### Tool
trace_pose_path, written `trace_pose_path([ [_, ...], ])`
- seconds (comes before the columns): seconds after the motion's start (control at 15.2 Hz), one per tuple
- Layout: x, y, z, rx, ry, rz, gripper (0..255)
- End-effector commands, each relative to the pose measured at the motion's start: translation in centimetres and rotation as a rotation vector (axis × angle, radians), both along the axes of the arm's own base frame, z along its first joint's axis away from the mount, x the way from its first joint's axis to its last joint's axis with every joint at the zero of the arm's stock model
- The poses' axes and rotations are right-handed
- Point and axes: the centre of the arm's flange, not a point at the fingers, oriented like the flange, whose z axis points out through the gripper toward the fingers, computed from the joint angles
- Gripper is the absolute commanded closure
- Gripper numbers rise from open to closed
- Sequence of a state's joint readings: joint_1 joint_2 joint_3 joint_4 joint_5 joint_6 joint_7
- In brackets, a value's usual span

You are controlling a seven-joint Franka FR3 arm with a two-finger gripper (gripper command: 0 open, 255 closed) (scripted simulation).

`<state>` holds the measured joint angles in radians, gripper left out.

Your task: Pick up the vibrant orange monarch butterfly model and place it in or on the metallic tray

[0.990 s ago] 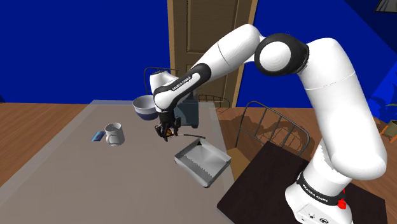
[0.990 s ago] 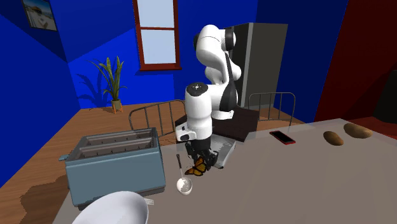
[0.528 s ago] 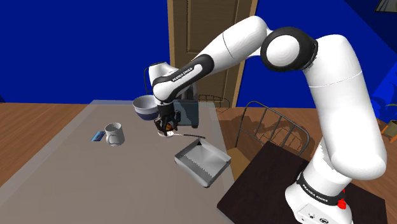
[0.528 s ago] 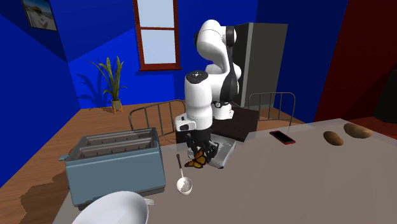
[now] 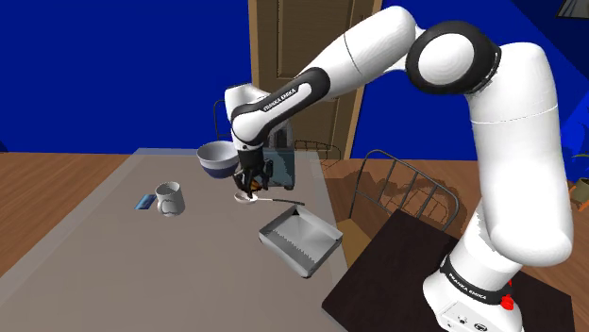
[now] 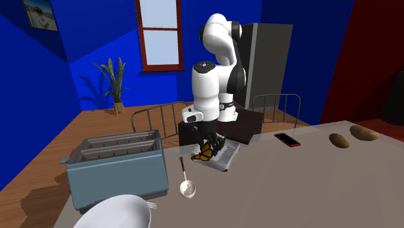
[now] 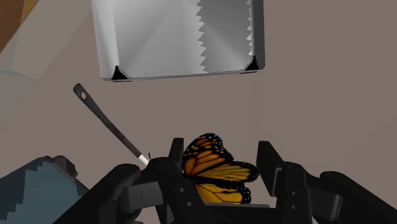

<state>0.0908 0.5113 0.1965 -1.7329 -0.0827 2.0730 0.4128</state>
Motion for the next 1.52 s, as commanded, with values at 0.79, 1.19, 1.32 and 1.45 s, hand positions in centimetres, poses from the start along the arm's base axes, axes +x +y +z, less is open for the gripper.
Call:
trace_pose_path([
  [0.79,-18.5,-1.9,0.4,0.0,0.0,0.0,255],
  [1.19,-19.5,-2.0,-2.2,0.0,0.0,0.0,255],
  [1.32,-19.5,-2.0,-3.2,0.0,0.0,0.0,255],
  [1.45,-19.5,-2.0,-4.3,0.0,0.0,0.0,255],
])
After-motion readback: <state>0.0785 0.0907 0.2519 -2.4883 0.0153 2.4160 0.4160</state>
